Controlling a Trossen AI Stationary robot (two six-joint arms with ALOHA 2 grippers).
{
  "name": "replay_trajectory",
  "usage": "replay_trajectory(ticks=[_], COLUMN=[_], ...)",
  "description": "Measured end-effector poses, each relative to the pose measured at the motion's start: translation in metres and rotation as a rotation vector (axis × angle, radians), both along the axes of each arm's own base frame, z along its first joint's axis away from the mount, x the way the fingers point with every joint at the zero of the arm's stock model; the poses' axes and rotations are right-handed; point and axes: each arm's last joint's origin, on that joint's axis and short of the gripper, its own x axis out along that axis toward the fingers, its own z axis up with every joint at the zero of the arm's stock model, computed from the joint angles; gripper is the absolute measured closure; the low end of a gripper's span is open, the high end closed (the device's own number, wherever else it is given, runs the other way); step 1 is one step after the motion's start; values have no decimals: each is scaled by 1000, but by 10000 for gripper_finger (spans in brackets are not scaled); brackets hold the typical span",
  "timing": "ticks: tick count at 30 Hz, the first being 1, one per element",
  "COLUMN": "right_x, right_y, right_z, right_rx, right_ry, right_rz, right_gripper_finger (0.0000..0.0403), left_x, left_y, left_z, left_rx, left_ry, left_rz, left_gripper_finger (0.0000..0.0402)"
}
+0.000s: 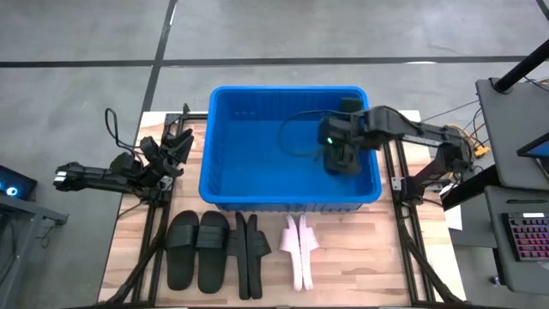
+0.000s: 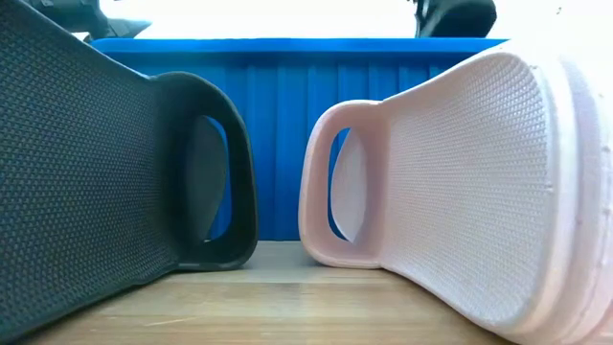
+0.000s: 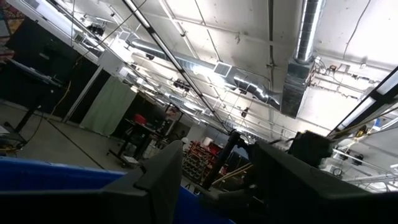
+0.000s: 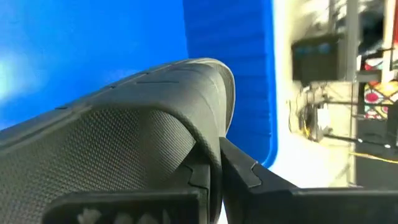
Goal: Pick and place slides into bin
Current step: Put the black slide into the blue bin
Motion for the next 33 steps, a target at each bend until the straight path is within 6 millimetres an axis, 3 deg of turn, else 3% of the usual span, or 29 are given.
replay_trajectory(ticks=[6,11,17,26,33], right_x=[2,-7,-12,-21,-30], right_y=[-57,-82,-95,-96,-95], right_z=[-49,-85,-121,-168,-183], right_rx=[7,-31,-96,-123,-141], right_ry=[2,-4,27,66,77], right_rz=[-45,-66,-101,-85,-153], right_gripper_finger=[394,394,394,394,393], left_x=[-2,-5,-6,-6,-6], left_y=[1,2,2,2,2], left_z=[0,3,4,4,4], left_rx=[-29,-43,-39,-39,-39], left_ry=[-8,-43,-50,-49,-50], left_rz=[45,63,66,66,67], left_gripper_finger=[217,217,217,217,217])
